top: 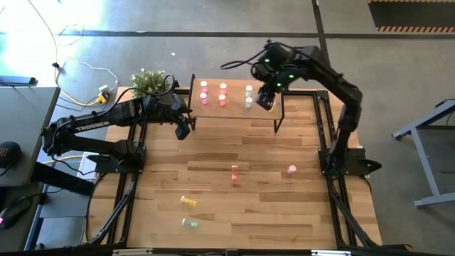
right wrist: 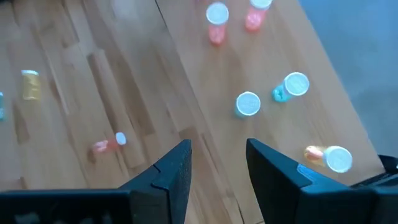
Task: Pick and place medicine bottles onto shelf by color
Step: Adjust the yellow pill bottle on the shelf
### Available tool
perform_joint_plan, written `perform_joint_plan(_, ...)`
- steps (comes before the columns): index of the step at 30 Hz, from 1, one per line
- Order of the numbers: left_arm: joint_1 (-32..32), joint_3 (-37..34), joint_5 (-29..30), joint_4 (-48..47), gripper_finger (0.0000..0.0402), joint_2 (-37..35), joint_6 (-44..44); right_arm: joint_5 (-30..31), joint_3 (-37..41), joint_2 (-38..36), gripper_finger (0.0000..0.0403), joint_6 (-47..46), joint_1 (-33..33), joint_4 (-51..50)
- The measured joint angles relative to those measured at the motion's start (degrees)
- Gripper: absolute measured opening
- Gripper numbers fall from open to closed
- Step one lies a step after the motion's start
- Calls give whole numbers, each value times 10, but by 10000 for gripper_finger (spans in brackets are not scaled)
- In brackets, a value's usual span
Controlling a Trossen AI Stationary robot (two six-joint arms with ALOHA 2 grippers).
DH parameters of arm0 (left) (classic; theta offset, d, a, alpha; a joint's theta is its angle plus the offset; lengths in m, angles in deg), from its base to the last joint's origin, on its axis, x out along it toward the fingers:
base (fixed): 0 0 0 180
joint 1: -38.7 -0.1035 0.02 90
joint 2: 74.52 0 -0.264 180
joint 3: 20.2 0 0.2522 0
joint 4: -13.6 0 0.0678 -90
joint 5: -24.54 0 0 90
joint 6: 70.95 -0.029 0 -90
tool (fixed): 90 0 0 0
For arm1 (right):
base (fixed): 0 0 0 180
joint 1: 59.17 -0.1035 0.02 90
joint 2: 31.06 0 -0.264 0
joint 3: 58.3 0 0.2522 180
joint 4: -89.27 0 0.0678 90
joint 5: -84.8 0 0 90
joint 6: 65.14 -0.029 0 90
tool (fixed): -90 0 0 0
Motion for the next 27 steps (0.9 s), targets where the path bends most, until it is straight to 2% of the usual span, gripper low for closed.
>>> perform_joint_plan(3, 0, 0, 0, 0, 186, 0, 0, 19, 31, -40, 145, -14, -8, 3)
perform_joint_plan(7, 0, 0, 0, 0, 186, 0, 0, 56, 162, -119, 145, -48, -12, 9)
perform_joint_plan(12, 0, 0, 0, 0, 186, 0, 0, 54, 344, -240, 145, -75, -9, 115)
perform_joint_plan(18, 0, 0, 0, 0, 186, 0, 0, 42, 521, -352, 145, -77, -9, 237)
perform_joint_plan(23, 0, 0, 0, 0, 186, 0, 0, 33, 636, -403, 145, -59, -9, 349)
perform_joint_plan(27, 0, 0, 0, 0, 186, 0, 0, 30, 702, -414, 145, -28, -9, 405)
